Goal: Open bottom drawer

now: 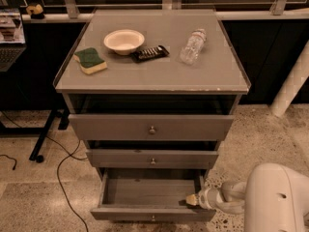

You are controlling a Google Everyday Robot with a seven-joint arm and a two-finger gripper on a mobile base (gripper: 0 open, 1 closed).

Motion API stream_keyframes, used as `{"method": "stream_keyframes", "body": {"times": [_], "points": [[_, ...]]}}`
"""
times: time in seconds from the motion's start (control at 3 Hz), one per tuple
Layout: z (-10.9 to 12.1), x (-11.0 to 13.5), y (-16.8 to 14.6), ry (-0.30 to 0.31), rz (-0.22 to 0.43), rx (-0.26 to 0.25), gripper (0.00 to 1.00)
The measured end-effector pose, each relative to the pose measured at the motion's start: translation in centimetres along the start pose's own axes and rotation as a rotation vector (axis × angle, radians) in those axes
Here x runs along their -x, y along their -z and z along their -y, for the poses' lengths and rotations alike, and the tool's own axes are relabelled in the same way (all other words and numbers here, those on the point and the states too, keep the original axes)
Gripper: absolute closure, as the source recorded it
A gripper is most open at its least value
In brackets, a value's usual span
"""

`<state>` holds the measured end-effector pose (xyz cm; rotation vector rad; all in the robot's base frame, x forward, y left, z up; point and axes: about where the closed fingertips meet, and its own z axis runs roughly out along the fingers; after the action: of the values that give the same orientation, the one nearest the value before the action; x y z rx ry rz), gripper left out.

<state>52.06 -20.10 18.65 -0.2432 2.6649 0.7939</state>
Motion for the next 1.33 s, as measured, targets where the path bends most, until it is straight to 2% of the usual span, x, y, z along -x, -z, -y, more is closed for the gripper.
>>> {"method": "stream_keyframes", "body": {"times": [0.67,1.33], "points": [[0.4,-2.0,-0.9,-0.036,-0.047,0.023,1.00],[0.6,-4.3,0.5,-0.098,-0.032,0.071,1.00]]}}
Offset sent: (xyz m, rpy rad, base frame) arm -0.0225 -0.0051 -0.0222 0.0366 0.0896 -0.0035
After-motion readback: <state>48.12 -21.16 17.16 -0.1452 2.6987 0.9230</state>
